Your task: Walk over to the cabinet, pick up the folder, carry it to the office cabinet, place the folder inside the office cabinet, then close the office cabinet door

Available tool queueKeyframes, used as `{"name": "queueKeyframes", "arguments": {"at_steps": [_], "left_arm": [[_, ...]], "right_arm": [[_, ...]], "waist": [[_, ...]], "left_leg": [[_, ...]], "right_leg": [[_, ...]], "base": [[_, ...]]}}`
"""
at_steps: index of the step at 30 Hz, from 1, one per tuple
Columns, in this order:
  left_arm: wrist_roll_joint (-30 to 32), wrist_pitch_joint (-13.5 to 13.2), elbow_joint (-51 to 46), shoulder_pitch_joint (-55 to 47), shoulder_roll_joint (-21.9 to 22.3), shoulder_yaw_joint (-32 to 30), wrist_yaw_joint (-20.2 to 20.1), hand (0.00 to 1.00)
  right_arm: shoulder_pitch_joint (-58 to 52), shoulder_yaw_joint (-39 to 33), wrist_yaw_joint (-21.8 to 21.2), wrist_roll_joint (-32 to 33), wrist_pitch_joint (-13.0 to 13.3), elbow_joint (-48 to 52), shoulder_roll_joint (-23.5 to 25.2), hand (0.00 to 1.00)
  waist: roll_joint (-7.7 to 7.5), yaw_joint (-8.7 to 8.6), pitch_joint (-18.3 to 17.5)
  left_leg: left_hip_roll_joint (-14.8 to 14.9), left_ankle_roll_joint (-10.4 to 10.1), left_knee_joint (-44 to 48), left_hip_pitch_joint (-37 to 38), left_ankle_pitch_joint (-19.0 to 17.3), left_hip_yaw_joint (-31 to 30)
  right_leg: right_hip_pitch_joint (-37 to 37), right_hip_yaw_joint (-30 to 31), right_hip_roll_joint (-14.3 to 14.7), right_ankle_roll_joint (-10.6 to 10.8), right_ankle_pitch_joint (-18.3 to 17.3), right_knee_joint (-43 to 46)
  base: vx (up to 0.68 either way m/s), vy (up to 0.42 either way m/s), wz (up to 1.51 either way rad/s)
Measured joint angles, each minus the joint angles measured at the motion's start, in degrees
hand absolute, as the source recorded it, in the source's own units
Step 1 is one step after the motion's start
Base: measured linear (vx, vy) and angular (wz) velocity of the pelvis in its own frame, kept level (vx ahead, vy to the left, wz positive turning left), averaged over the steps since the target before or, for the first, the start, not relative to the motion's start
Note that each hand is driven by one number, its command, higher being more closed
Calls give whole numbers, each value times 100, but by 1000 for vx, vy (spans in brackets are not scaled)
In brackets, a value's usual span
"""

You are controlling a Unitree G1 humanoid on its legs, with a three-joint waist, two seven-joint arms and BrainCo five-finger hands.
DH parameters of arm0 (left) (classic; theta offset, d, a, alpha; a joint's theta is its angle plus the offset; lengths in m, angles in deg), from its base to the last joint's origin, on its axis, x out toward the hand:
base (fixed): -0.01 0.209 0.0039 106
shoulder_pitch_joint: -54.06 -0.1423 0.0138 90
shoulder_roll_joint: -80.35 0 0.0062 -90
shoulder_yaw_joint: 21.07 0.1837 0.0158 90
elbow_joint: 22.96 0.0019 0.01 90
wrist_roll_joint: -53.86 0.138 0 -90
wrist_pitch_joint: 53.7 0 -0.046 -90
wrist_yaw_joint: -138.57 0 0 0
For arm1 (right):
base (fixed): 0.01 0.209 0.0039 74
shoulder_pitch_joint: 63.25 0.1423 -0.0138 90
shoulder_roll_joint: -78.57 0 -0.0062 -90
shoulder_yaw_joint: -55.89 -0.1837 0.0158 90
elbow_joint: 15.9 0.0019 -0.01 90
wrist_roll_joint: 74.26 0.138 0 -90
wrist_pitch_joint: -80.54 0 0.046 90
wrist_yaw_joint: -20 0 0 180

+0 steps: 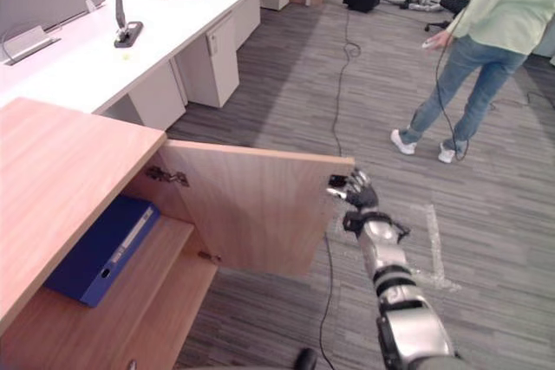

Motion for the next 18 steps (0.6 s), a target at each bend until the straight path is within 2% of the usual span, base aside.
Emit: {"name": "queueKeyframes", "arguments": {"at_steps": [2, 11, 14, 16, 18], "left_arm": [[-73, -2, -9, 7, -5, -122, 1, 0], [-115, -2, -5, 29, -152, -373, 8, 0], [-132, -2, 2, -18, -236, -558, 59, 0], [-137, 3, 6, -32, -236, -613, 70, 0], [-137, 12, 6, -1, -236, -612, 69, 0]], "right_arm": [[433, 17, 77, 8, -7, -272, -66, 0], [940, 136, 20, 291, -91, -1009, -246, 0], [1037, 1122, -2, 456, -133, -1008, -544, 0], [1107, 2288, -458, -71, -261, -946, -1052, 0], [1098, 2836, -678, -288, -326, -900, -1201, 0]], "waist": [[12, 70, 30], [-19, 73, 87], [-38, 76, 170], [-40, 64, 172], [-42, 52, 171]], "left_leg": [[-14, 0, -20, 19, 0, -44], [-68, 5, -58, 22, 50, -350], [-33, -73, -187, 14, 140, -414], [38, -105, -191, 17, 142, -407], [90, -133, -192, 20, 141, -399]], "right_leg": [[20, -20, -9, -1, 2, 1], [122, -163, -66, 4, 1, 0], [87, -234, -37, 23, -62, -1], [83, -233, 34, -11, -88, 0], [82, -232, 90, -42, -109, 0]], "base": [[56, 47, 5], [3, 38, 10], [-111, -24, 6], [-52, -36, -5], [-7, -37, -4]]}}
